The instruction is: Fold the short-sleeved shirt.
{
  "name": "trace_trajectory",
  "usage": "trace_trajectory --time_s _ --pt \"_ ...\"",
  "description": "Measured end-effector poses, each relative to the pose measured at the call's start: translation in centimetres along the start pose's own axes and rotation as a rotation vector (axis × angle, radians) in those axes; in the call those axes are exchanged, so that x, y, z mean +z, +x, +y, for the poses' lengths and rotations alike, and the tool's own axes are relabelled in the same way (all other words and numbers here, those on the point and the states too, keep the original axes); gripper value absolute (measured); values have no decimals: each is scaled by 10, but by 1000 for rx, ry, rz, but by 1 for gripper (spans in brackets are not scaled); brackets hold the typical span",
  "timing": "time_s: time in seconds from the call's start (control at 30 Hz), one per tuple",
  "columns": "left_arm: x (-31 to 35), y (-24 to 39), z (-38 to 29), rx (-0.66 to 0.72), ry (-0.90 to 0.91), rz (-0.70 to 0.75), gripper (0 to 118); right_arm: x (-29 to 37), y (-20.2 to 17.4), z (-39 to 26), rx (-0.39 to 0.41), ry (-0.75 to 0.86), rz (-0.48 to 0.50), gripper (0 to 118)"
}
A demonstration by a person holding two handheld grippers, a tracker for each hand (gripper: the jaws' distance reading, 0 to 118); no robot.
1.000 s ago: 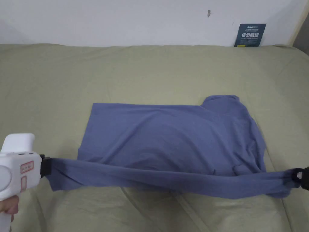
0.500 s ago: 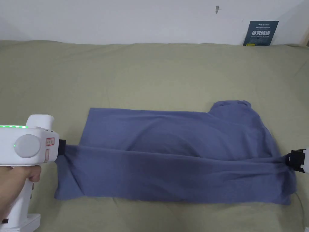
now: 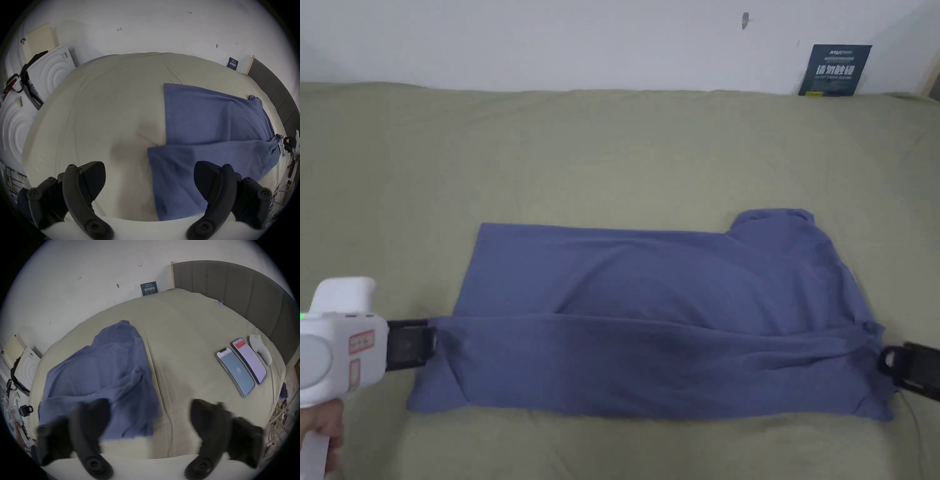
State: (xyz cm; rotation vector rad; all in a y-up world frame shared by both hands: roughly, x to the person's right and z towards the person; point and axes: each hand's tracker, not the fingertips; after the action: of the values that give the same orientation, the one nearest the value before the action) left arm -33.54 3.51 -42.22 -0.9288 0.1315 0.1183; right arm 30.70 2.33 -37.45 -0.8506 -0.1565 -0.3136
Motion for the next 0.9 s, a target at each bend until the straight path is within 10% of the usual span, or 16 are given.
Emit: trace_trajectory --time_s 0.03,0.07,0.27,0.3,0.37,0.67,0.7,0.77,0.9 --pt "5 -3 -6 5 -17 5 30 5 0 -8 10 -18 -5 6" --pt "9 -5 -11 -18 -14 -2 0 8 -1 -17 33 -35 -54 0" --pt "24 6 -66 87 -118 -107 0 26 -12 -49 80 -55 16 0" --pt "23 4 -68 109 -124 -125 6 27 -15 -52 95 -56 13 0" --pt "9 -4 -63 70 -63 -68 113 28 -20 -55 114 -61 14 0" --pt "-34 21 -53 -24 -64 32 110 14 -24 -56 145 -95 27 0" --pt "-35 19 -53 -40 -54 17 100 12 -22 -54 142 -97 25 0" --pt "-30 19 -52 -33 -52 -4 4 8 -19 -51 150 -105 14 0" --pt "-19 32 -53 -18 -92 -42 0 2 -15 -41 167 -82 -3 7"
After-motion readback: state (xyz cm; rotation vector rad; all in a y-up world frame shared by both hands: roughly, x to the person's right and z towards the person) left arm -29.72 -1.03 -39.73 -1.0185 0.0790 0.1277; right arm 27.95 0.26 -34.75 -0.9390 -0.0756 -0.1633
